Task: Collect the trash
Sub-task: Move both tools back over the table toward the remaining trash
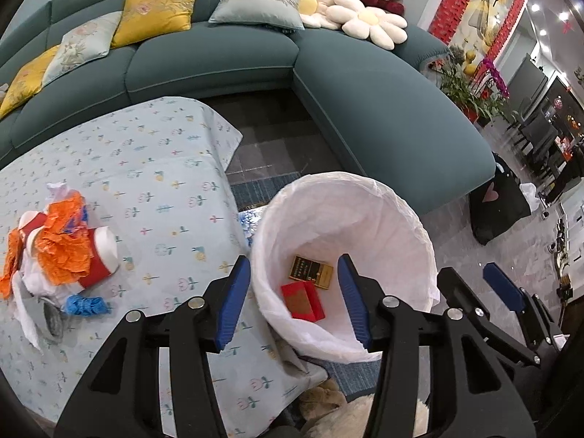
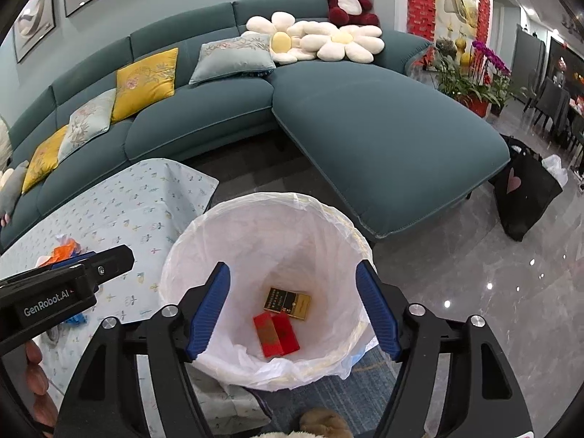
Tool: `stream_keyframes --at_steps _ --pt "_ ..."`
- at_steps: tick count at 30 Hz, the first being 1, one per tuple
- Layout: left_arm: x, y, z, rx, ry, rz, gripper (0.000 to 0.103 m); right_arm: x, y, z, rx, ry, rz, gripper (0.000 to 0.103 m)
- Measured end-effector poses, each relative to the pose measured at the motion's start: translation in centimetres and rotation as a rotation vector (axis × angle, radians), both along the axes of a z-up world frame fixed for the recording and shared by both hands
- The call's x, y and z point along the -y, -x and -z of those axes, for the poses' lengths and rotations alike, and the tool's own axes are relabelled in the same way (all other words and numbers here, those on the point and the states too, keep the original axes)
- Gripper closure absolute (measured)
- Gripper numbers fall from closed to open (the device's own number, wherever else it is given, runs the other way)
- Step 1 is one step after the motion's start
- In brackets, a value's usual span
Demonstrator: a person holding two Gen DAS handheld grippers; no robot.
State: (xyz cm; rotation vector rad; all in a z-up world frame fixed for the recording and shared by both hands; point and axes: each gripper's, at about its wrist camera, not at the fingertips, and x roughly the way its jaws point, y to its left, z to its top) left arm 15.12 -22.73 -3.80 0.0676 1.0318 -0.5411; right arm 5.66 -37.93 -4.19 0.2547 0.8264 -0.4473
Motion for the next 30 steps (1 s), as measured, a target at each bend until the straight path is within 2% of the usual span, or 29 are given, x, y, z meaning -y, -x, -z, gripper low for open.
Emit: stream_keyframes --at_steps 6,19,21,30 --pt "-3.4 0.4 -1.1 0.017 0.016 -0.052 0.053 -2.4 0.5 -1.3 0.008 0.002 -0.016 0.031" --pt "-11.5 2.0 -2.2 0.058 0.009 -0.167 0.051 -9.6 0.9 -3.2 0.014 0.020 -0.126 0.031" --pt "-12.7 2.2 -2.2 0.062 0.010 -0.190 0.045 -10.6 0.9 -3.4 0.014 0.023 -0.142 0.031" --pt "-18.5 3.4 -1.9 0.064 0.002 -0.276 0.044 -15.7 1.4 -3.4 -0.004 0.045 -0.231 0.031"
